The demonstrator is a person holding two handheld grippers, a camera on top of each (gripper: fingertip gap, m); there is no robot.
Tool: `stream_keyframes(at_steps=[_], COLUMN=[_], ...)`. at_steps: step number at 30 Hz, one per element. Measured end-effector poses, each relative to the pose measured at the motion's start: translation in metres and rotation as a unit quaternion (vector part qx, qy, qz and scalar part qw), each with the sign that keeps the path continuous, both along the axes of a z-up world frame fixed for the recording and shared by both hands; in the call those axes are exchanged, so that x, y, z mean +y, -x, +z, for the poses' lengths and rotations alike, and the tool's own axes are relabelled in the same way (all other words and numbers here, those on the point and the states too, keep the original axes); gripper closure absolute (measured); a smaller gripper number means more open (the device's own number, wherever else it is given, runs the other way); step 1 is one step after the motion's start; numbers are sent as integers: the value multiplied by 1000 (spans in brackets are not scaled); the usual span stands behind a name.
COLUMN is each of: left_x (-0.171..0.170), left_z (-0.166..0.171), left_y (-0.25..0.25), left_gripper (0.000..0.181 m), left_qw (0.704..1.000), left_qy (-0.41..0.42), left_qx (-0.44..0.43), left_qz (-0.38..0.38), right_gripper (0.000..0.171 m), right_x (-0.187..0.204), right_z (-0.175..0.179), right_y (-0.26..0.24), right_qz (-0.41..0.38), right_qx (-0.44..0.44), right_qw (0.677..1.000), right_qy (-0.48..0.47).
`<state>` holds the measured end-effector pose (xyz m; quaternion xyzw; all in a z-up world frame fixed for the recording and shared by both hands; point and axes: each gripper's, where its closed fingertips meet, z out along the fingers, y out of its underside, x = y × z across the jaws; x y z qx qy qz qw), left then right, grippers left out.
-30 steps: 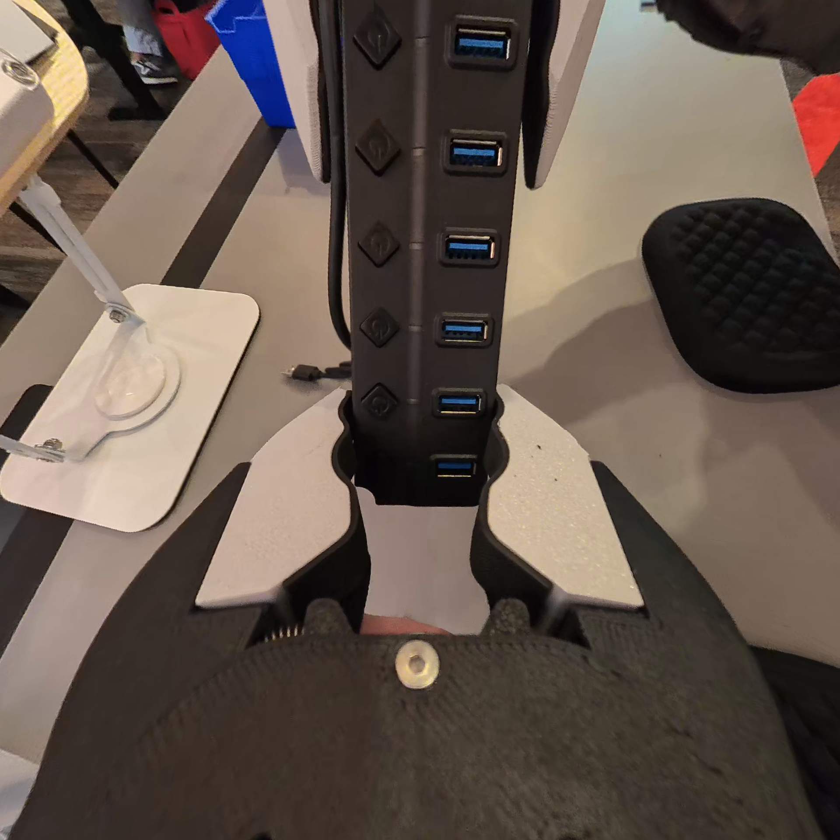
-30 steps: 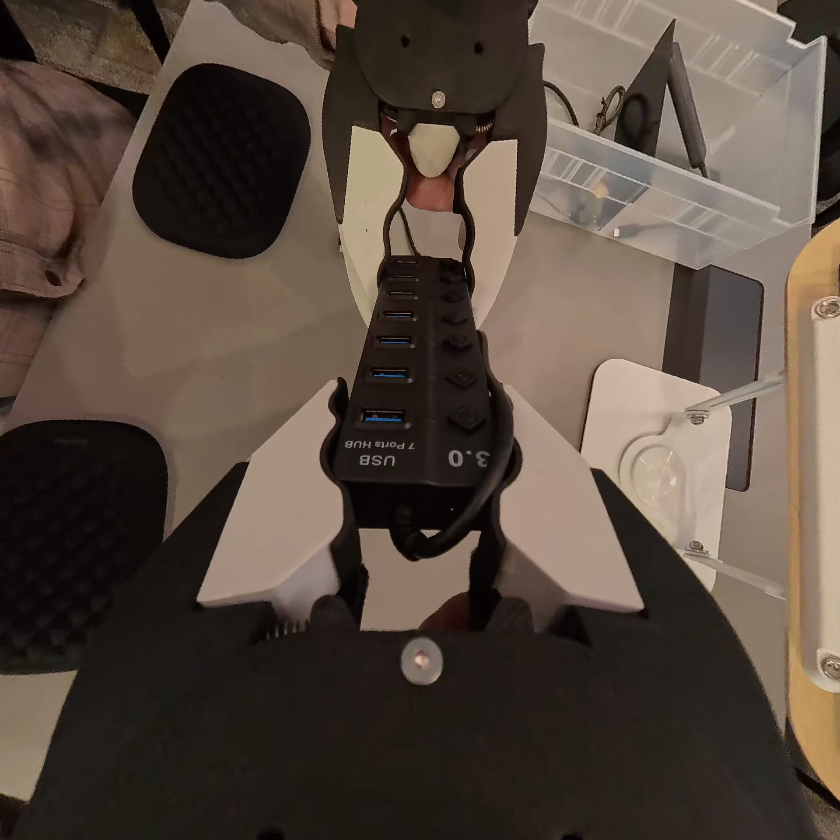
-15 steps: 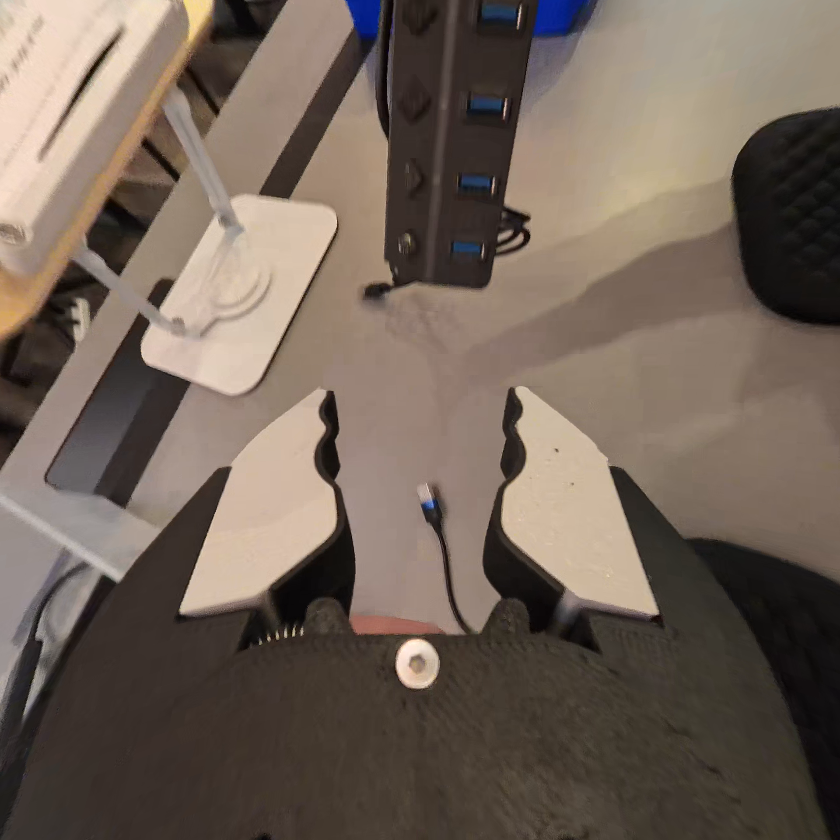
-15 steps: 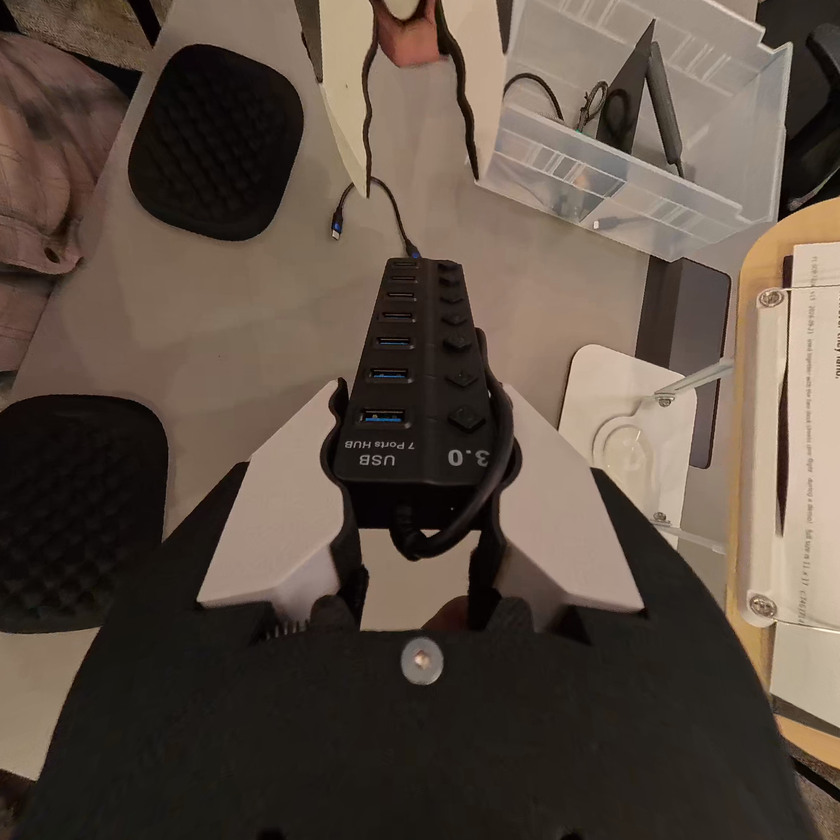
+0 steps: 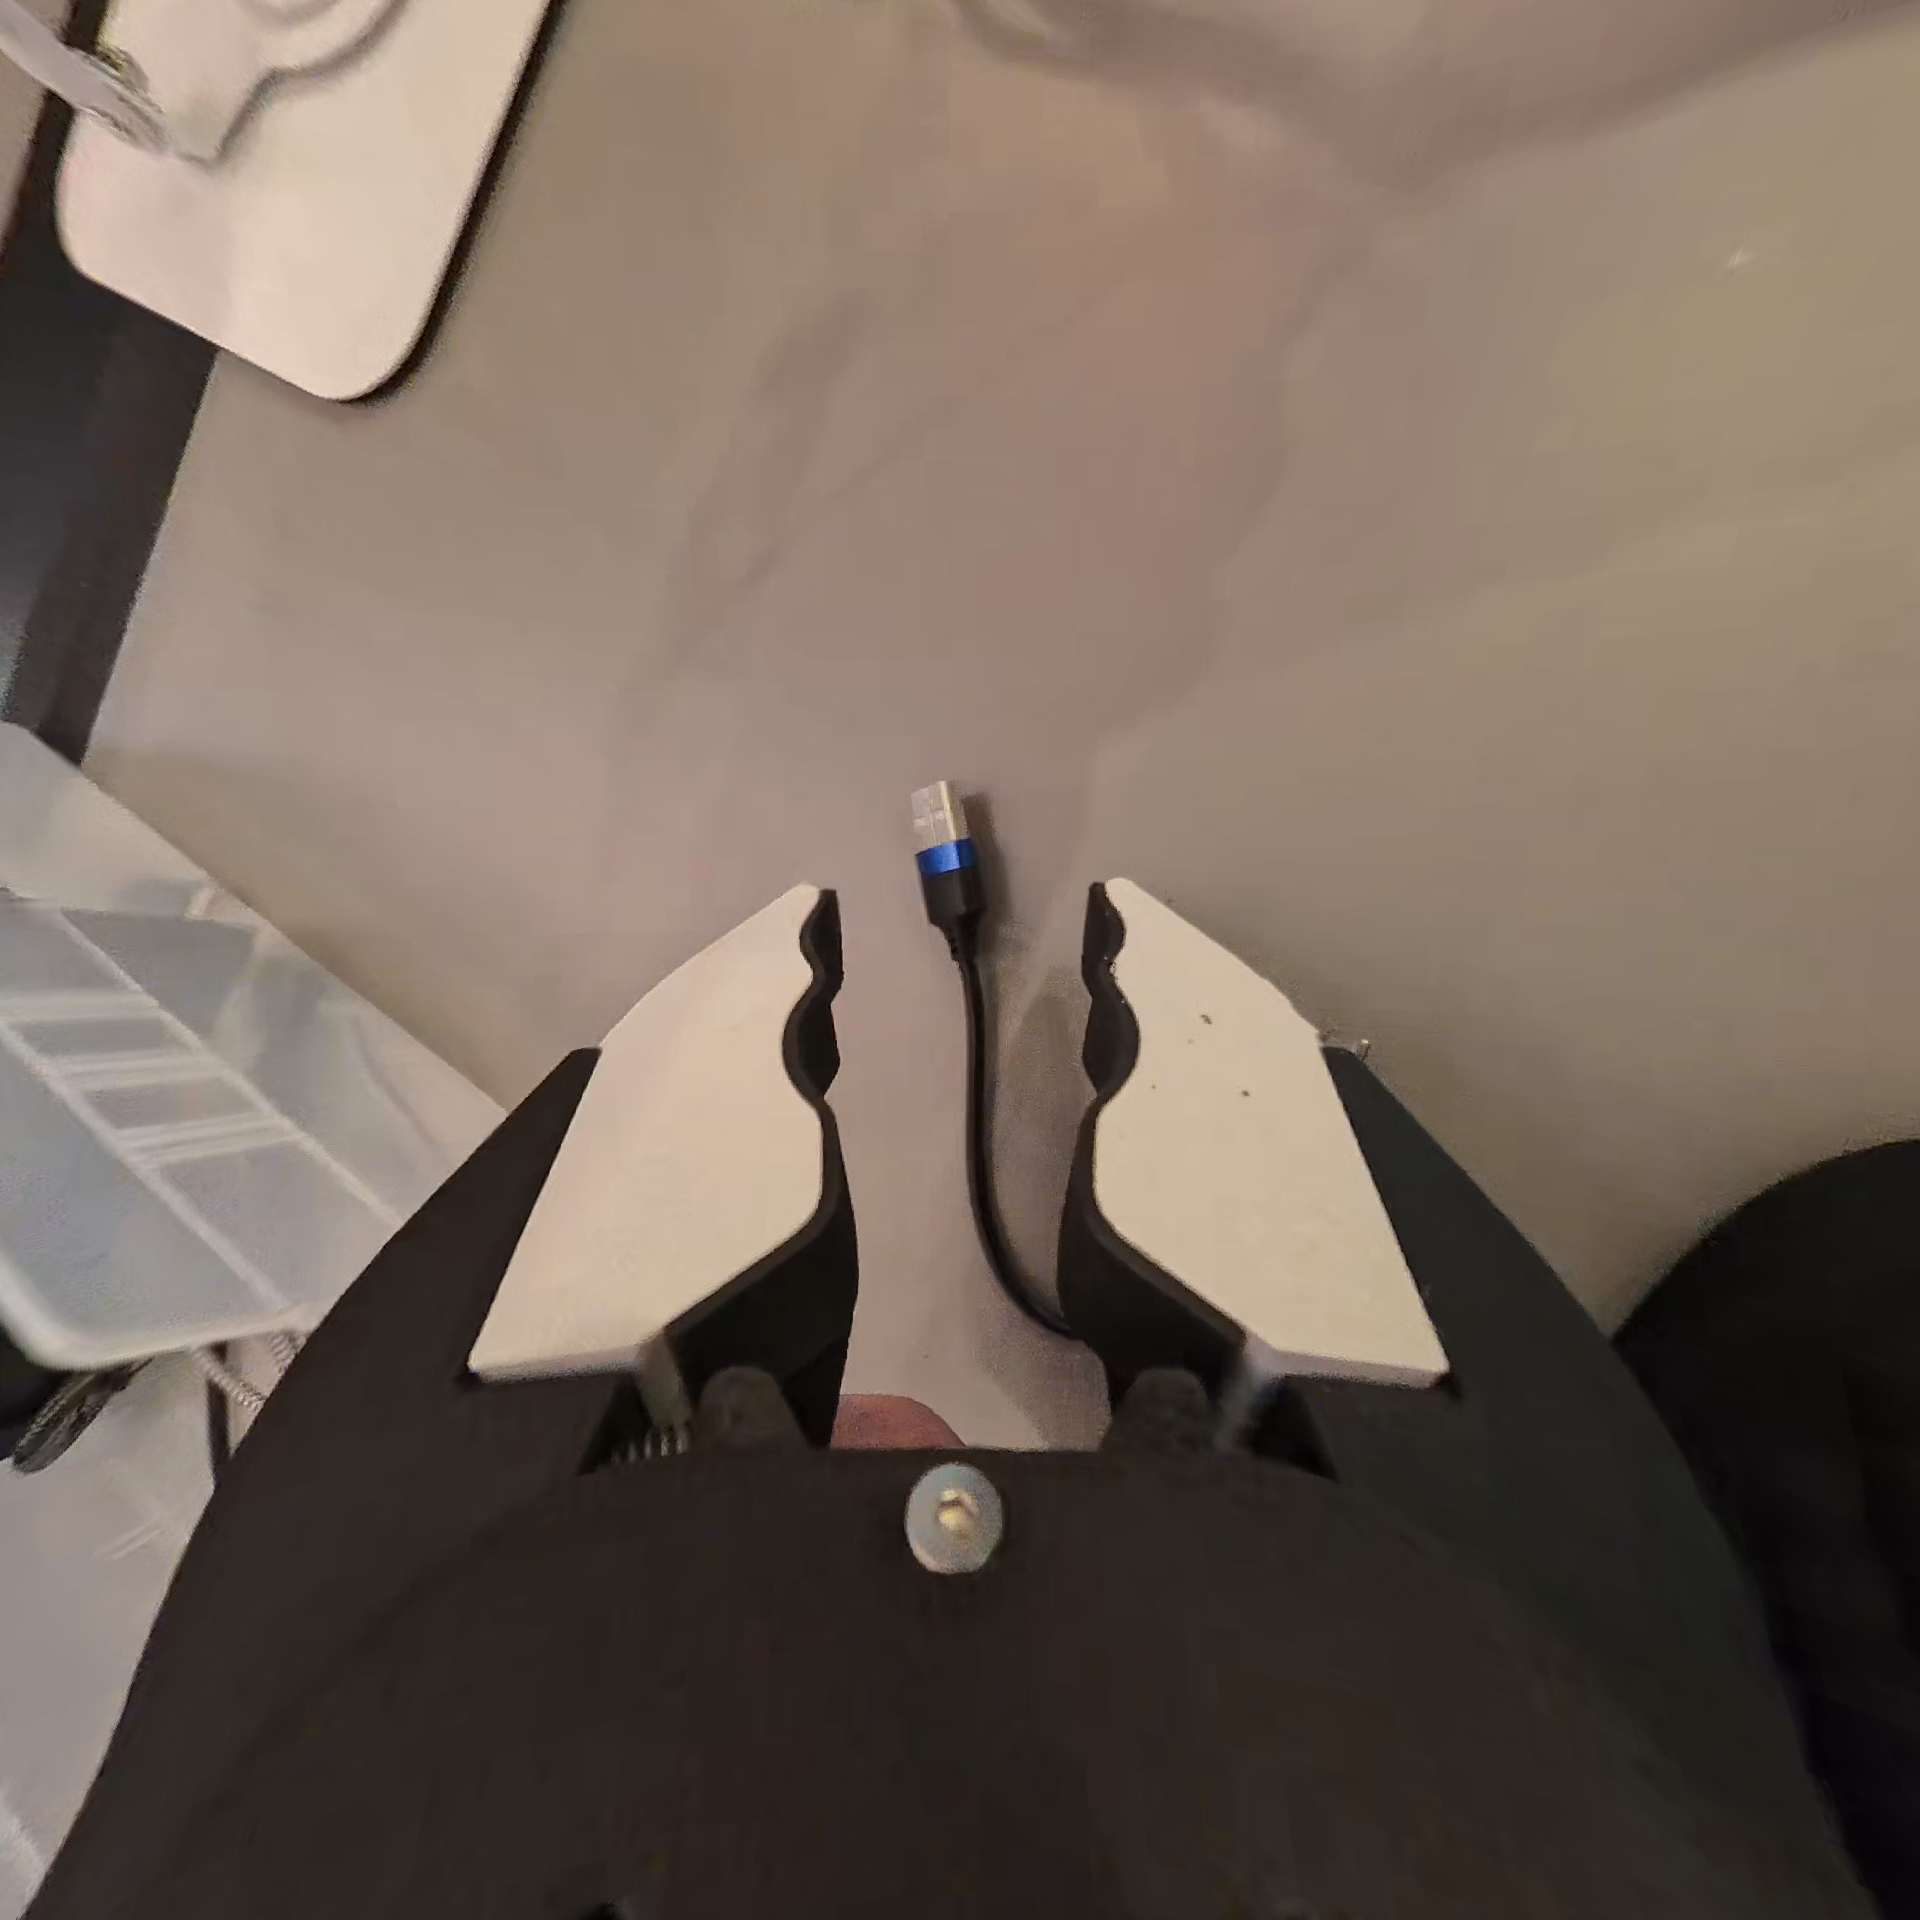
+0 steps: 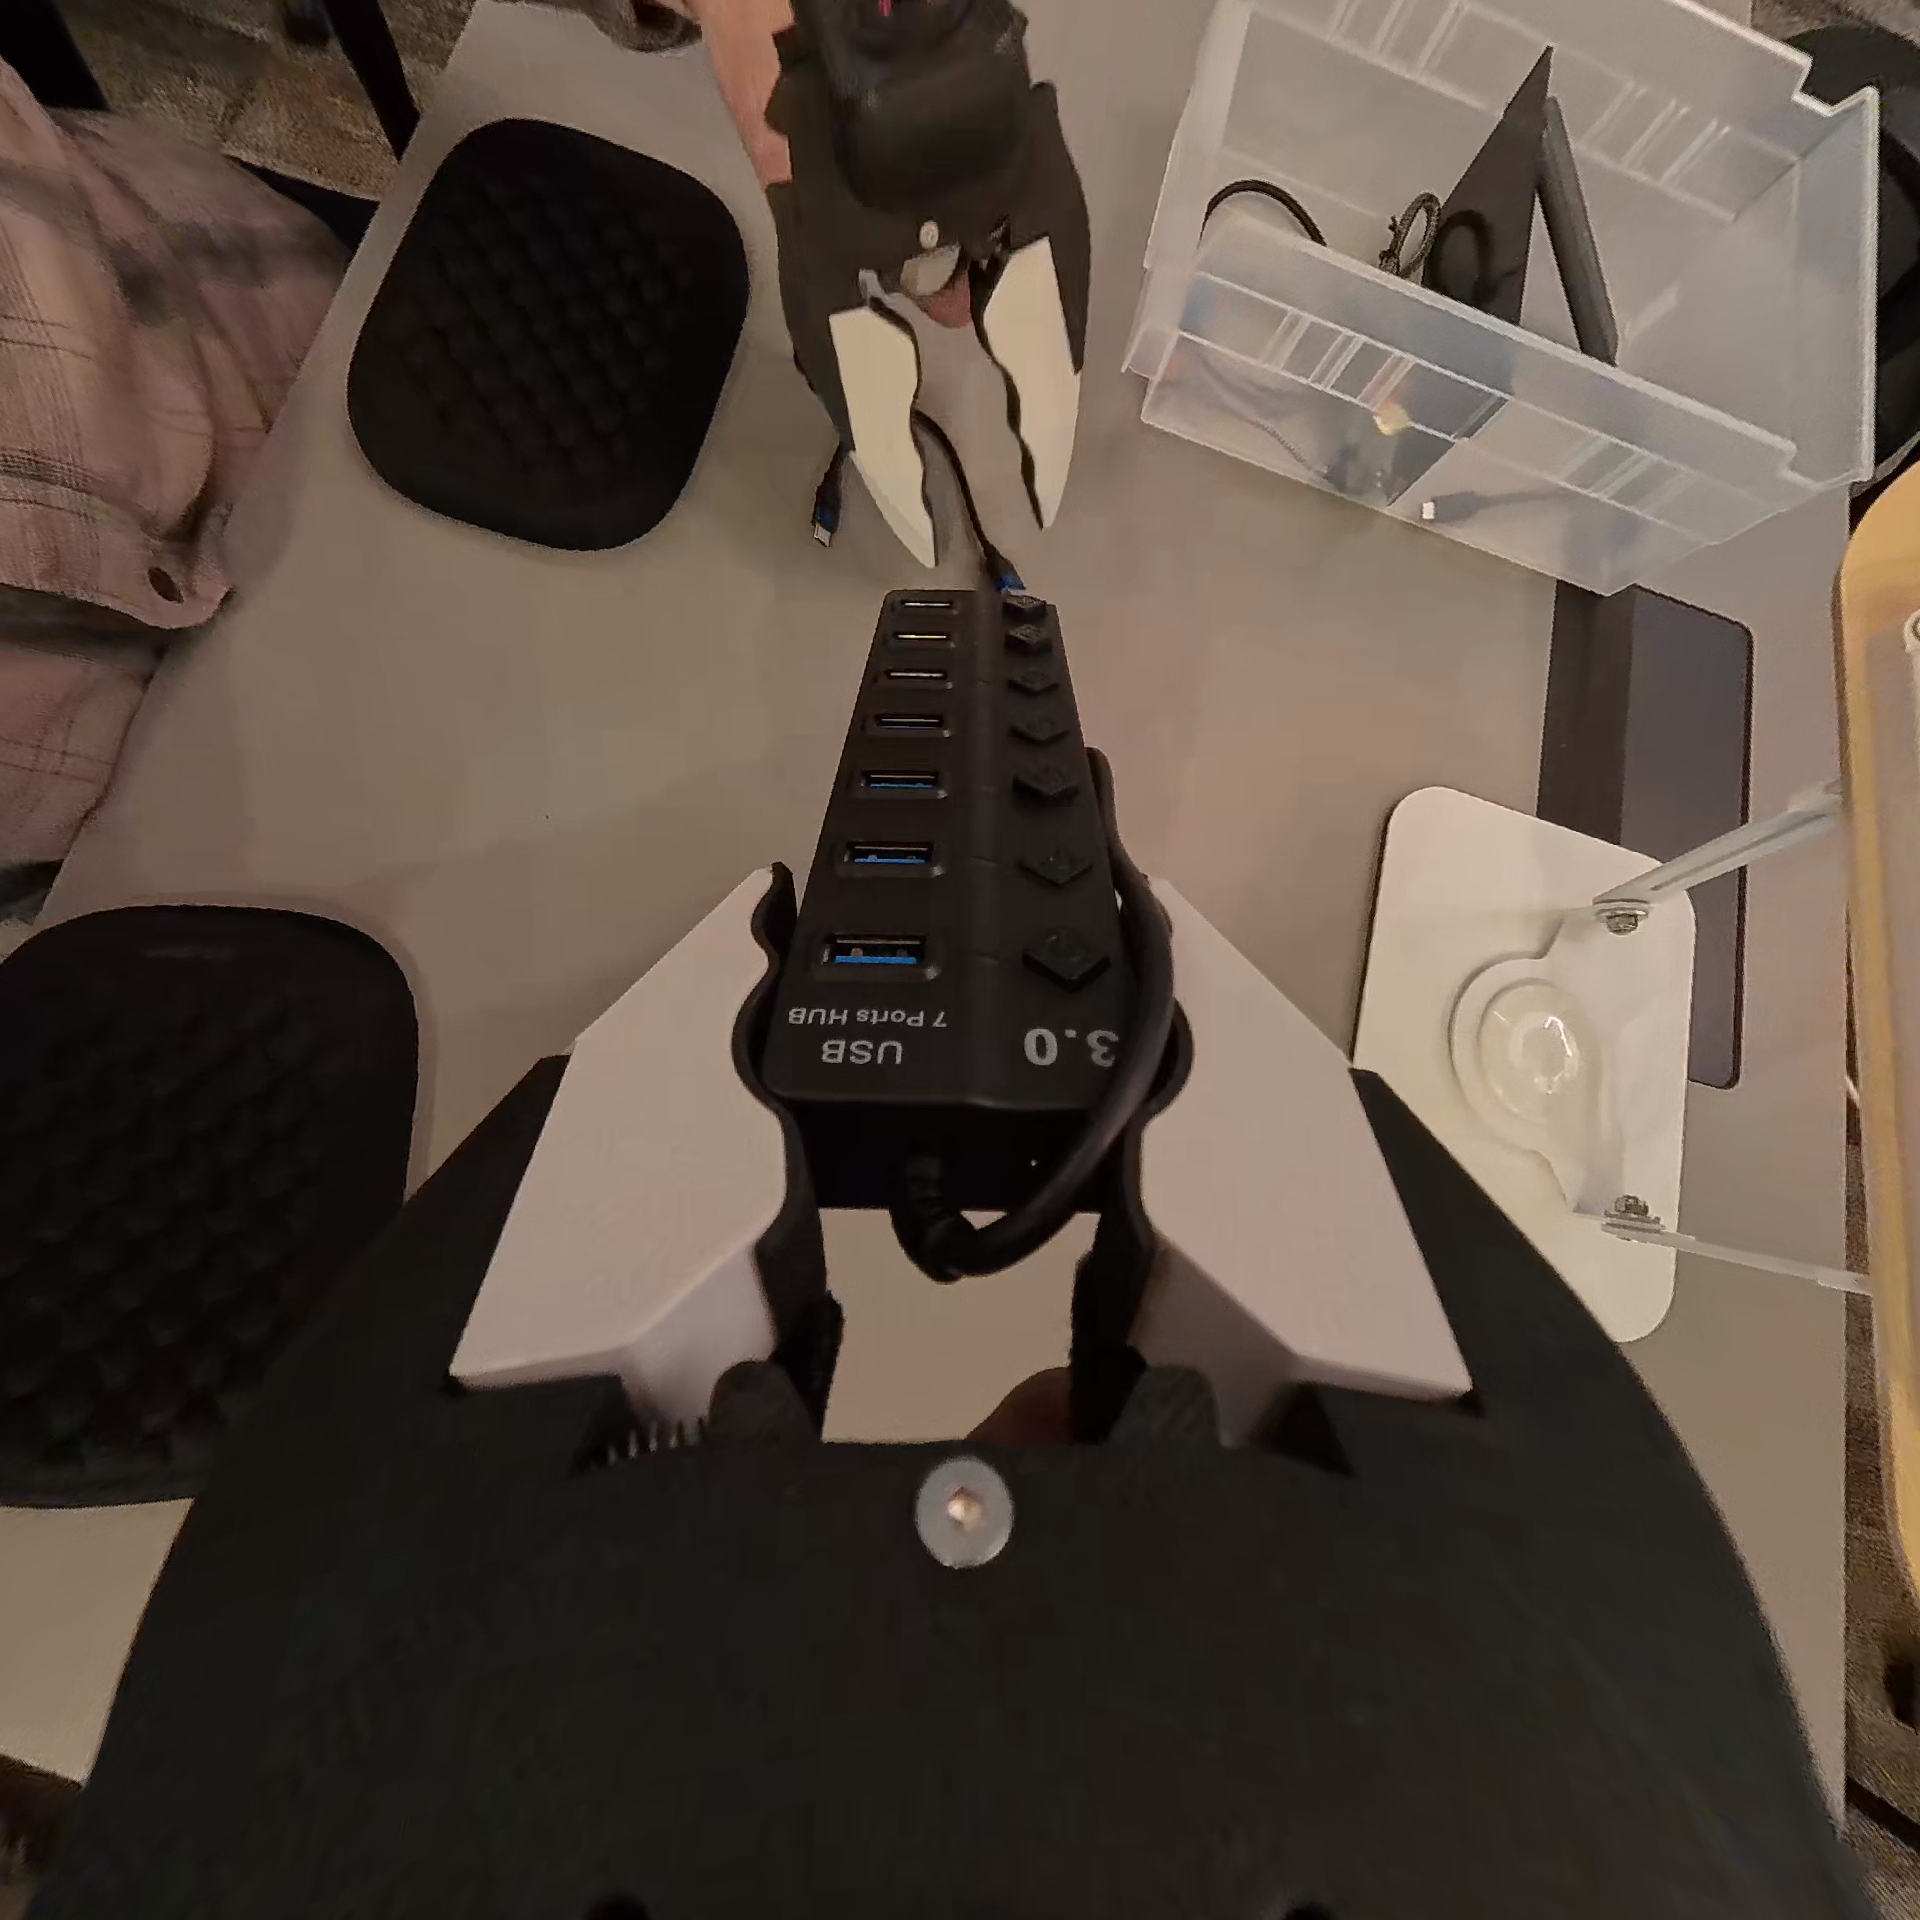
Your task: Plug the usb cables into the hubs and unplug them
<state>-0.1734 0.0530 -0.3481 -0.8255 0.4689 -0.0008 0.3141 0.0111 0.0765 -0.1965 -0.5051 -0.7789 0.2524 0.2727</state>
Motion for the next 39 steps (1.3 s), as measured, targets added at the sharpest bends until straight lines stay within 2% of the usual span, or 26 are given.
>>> stream_keyframes(at_steps=[3,7,9,11,14,16,18,19,20,25,30,37,39], left_x=[4,13,17,16,4,-14,-39,-40,-40,-16,-2,36,44], left_z=[-15,-21,-20,-18,1,25,47,49,41,-16,-20,-19,-19], left_y=[3,3,2,-7,-40,-72,-99,-107,-110,-109,-109,-91,-83], left_gripper=[143,170,173,173,173,173,173,173,173,173,171,139,137], left_qw=[999,998,998,1000,992,959,891,876,873,934,943,957,966], left_qy=[-10,-19,-22,7,80,165,288,306,322,282,264,228,203], left_qx=[48,59,57,22,-98,-221,-324,-342,-331,-160,-133,-139,-119], left_qz=[2,15,16,12,-20,-70,-134,-148,-157,-149,-154,-110,-105], right_gripper=[109,110,109,109,109,109,109,109,109,109,109,109,109], right_x=[0,0,0,1,3,3,4,4,4,1,3,3,4], right_z=[-2,-2,-2,0,3,7,10,12,14,16,9,9,9], right_y=[-2,-3,-5,-7,-13,-19,-25,-27,-29,-35,-37,-36,-36], right_qz=[-1,-1,-2,-5,-7,-8,-8,-9,-10,-12,-11,-7,-9], right_qx=[3,8,9,12,15,17,20,21,23,29,23,26,27], right_qw=[1000,1000,1000,1000,1000,1000,1000,1000,1000,1000,1000,1000,1000], right_qy=[1,0,0,-1,0,2,3,3,3,6,10,11,11])
